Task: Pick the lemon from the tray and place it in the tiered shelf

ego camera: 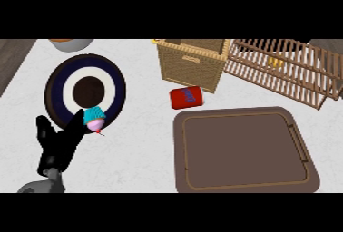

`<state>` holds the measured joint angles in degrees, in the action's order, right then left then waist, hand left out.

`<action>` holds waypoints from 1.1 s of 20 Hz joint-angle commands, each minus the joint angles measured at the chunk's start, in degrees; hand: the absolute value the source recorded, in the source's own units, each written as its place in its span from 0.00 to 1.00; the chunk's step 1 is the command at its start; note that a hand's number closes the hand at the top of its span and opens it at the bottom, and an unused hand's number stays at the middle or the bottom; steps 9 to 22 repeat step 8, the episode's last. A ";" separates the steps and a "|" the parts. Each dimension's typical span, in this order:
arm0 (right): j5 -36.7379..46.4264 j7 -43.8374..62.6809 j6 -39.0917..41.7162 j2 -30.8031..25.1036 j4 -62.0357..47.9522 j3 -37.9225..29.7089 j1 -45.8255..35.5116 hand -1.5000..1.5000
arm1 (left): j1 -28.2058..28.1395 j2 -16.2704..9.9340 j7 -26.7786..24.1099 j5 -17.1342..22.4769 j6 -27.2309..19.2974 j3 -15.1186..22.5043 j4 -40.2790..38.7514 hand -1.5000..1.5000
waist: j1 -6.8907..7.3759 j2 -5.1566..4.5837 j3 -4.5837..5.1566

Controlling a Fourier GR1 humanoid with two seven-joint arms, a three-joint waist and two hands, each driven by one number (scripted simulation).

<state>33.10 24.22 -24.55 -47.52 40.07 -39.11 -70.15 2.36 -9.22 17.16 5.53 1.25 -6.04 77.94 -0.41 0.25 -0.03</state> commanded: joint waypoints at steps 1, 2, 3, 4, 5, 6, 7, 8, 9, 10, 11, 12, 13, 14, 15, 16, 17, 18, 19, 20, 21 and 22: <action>-5.20 0.37 2.07 -3.45 4.24 -4.55 5.85 0.00 | 0.36 -0.73 -0.89 0.75 0.71 -1.37 -1.68 0.50 | -0.46 0.00 0.02; -6.63 2.56 6.94 -5.63 5.93 -4.80 6.32 0.00 | -1.24 0.18 -0.84 -0.55 -0.52 -0.13 0.40 0.50 | -0.65 0.20 0.02; -7.81 2.22 9.29 -7.55 6.23 -5.57 7.76 0.00 | -0.75 0.25 -1.23 -0.51 -0.29 -0.12 -0.07 0.50 | -0.63 0.12 0.02; -9.31 0.24 9.60 -8.40 5.75 -7.38 10.36 0.00 | -2.35 -1.53 1.67 1.02 1.00 -1.12 2.88 0.50 | -0.18 0.07 -0.02; -11.46 0.99 11.56 -6.76 9.40 -8.04 12.60 0.00 | 1.14 0.00 0.27 0.15 0.24 -0.40 -1.24 0.50 | -0.95 0.11 0.02; -12.67 0.95 13.80 -7.85 10.55 -8.67 14.37 0.00 | -3.81 -1.19 -0.72 1.01 1.95 -0.99 1.72 0.50 | -0.45 0.18 0.01; -13.49 -1.73 13.43 -9.15 8.09 -9.08 14.72 0.00 | -0.66 1.39 -0.23 -1.21 -1.76 0.39 0.48 0.50 | -0.04 -0.13 0.00; -15.12 -1.91 15.08 -7.64 11.78 -10.23 18.71 0.00 | -1.97 0.98 -1.92 -0.75 -0.28 0.06 -0.88 0.50 | -0.46 0.00 0.02; -15.12 -1.91 15.08 -7.64 11.78 -10.23 18.71 0.00 | -1.97 0.98 -1.92 -0.75 -0.28 0.06 -0.88 0.50 | -0.46 0.00 0.02; -15.12 -1.91 15.08 -7.64 11.78 -10.23 18.71 0.00 | -1.97 0.98 -1.92 -0.75 -0.28 0.06 -0.88 0.50 | -0.46 0.00 0.02; -15.12 -1.91 15.08 -7.64 11.78 -10.23 18.71 0.00 | -1.97 0.98 -1.92 -0.75 -0.28 0.06 -0.88 0.50 | -0.46 0.00 0.02; -15.12 -1.91 15.08 -7.64 11.78 -10.23 18.71 0.00 | -1.97 0.98 -1.92 -0.75 -0.28 0.06 -0.88 0.50 | -0.46 0.00 0.02; -15.12 -1.91 15.08 -7.64 11.78 -10.23 18.71 0.00 | -1.97 0.98 -1.92 -0.75 -0.28 0.06 -0.88 0.50 | -0.46 0.00 0.02; -15.12 -1.91 15.08 -7.64 11.78 -10.23 18.71 0.00 | -1.97 0.98 -1.92 -0.75 -0.28 0.06 -0.88 0.50 | -0.46 0.00 0.02; -15.12 -1.91 15.08 -7.64 11.78 -10.23 18.71 0.00 | -1.97 0.98 -1.92 -0.75 -0.28 0.06 -0.88 0.50 | -0.46 0.00 0.02; -15.12 -1.91 15.08 -7.64 11.78 -10.23 18.71 0.00 | -1.97 0.98 -1.92 -0.75 -0.28 0.06 -0.88 0.50 | -0.46 0.00 0.02; -15.12 -1.91 15.08 -7.64 11.78 -10.23 18.71 0.00 | -1.97 0.98 -1.92 -0.75 -0.28 0.06 -0.88 0.50 | -0.46 0.00 0.02; -15.12 -1.91 15.08 -7.64 11.78 -10.23 18.71 0.00 | -1.97 0.98 -1.92 -0.75 -0.28 0.06 -0.88 0.50 | -0.46 0.00 0.02; -15.12 -1.91 15.08 -7.64 11.78 -10.23 18.71 0.00 | -1.97 0.98 -1.92 -0.75 -0.28 0.06 -0.88 0.50 | -0.46 0.00 0.02; -15.12 -1.91 15.08 -7.64 11.78 -10.23 18.71 0.00 | -1.97 0.98 -1.92 -0.75 -0.28 0.06 -0.88 0.50 | -0.46 0.00 0.02; -15.12 -1.91 15.08 -7.64 11.78 -10.23 18.71 0.00 | -1.97 0.98 -1.92 -0.75 -0.28 0.06 -0.88 0.50 | -0.46 0.00 0.02; -15.12 -1.91 15.08 -7.64 11.78 -10.23 18.71 0.00 | -1.97 0.98 -1.92 -0.75 -0.28 0.06 -0.88 0.50 | -0.46 0.00 0.02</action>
